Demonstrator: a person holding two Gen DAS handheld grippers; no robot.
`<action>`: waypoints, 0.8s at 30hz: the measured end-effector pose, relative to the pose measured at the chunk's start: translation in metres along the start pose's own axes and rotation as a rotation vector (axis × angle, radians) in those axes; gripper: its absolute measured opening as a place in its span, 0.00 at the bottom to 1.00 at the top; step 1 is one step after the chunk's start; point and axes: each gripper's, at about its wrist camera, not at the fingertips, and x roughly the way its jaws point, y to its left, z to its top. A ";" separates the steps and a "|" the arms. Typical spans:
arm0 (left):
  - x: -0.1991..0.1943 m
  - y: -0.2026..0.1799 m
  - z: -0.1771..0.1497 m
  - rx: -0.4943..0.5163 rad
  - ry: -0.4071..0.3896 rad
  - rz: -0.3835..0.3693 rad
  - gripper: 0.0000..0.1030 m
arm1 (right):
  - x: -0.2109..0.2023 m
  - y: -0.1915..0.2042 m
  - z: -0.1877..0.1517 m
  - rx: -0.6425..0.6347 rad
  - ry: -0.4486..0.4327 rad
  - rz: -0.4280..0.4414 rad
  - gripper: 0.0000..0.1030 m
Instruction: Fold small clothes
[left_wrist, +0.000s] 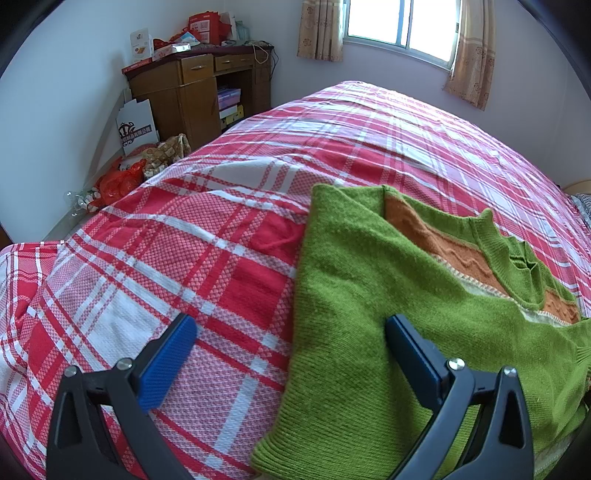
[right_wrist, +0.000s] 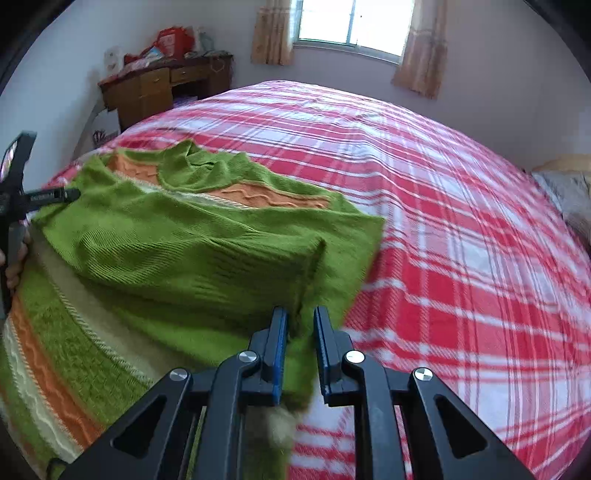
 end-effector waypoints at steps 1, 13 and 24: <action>0.000 0.000 0.000 0.000 0.000 0.000 1.00 | -0.003 -0.002 -0.001 0.015 -0.005 0.007 0.15; -0.001 0.001 0.000 0.000 0.000 0.000 1.00 | 0.027 0.023 0.015 -0.018 0.023 0.067 0.15; 0.000 0.000 0.000 -0.001 -0.001 0.000 1.00 | 0.005 0.021 0.011 -0.053 0.203 0.088 0.15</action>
